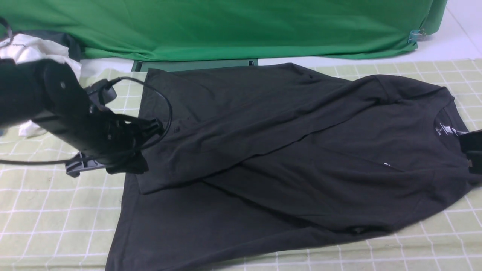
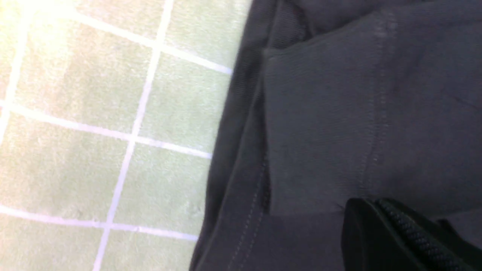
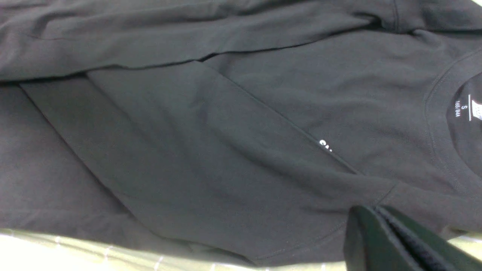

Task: Fold a long-sleeved shirt over a green coffee tablecloth.
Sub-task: 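Grasp the near edge of the shirt at its hem and shoulder corners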

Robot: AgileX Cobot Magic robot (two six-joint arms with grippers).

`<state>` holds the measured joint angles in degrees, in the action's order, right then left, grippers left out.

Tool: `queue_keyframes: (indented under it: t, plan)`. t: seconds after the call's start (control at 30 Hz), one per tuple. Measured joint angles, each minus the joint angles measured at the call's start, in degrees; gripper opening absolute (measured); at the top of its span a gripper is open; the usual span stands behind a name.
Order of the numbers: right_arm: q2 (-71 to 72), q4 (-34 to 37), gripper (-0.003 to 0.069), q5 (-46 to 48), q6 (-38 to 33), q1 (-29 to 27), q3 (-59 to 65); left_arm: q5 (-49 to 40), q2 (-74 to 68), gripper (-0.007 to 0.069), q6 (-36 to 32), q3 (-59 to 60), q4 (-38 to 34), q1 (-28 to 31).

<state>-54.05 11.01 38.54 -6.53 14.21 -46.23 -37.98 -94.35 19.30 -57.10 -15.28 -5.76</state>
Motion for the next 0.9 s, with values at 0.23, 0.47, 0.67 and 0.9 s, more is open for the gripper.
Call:
queue_keyframes:
  t: [0.23, 0.47, 0.67, 0.9]
  plan:
    - [0.00, -0.05, 0.0011, 1.50, 0.00, 0.00, 0.00, -9.72, 1.40, 0.0037, -3.56, -4.83, 5.77, 0.00]
    - [0.00, -0.05, 0.0032, 1.99, 0.00, 0.00, 0.00, -28.29, 3.30, 0.0165, -8.70, -2.06, 7.41, 0.00]
    - [0.00, -0.05, 0.0038, 2.04, 0.00, 0.00, 0.00, -26.47, 3.30, 0.0277, -9.87, 9.55, 5.73, 0.00]
    - [0.00, -0.05, 0.0040, 2.04, 0.00, 0.00, 0.00, -19.18, 3.30, 0.0358, -14.00, 16.21, -0.13, 0.00]
